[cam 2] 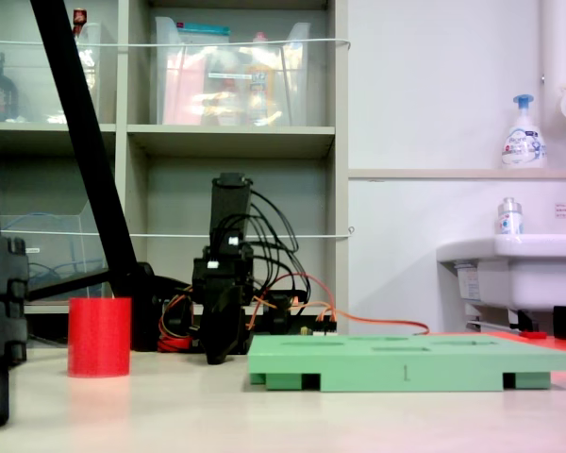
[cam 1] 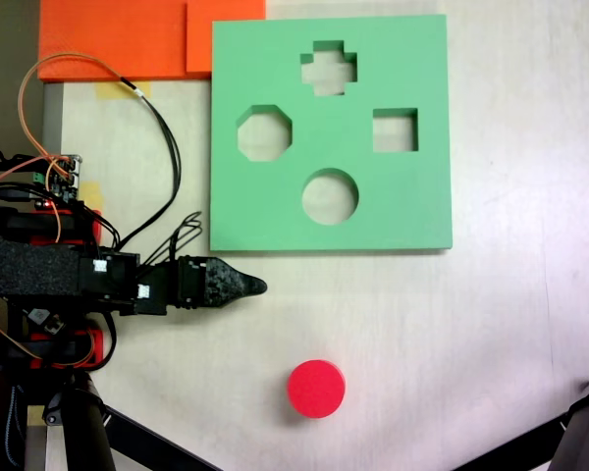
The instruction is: Put the cylinder block into the corresponding hole
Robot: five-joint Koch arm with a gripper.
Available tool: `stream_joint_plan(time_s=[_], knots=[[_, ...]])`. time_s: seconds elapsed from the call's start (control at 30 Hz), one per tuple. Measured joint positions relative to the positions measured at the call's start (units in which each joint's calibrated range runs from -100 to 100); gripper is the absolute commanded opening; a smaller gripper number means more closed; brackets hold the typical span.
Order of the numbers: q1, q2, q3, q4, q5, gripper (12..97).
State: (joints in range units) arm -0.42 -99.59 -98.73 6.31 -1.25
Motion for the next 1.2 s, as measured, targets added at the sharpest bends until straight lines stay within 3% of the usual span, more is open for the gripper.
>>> stream_joint_plan(time_s=[0.13, 0.8, 0.93, 1.07, 1.2], knots=[[3.9, 0.0, 0.0, 0.0, 0.0, 49.5], [4.0, 0.0, 0.0, 0.0, 0.0, 49.5], [4.0, 0.0, 0.0, 0.0, 0.6, 53.8], [1.6, 0.1, -0.3, 7.4, 11.3, 52.1], [0.2, 0.1, -0.3, 28.4, 24.6, 51.4]])
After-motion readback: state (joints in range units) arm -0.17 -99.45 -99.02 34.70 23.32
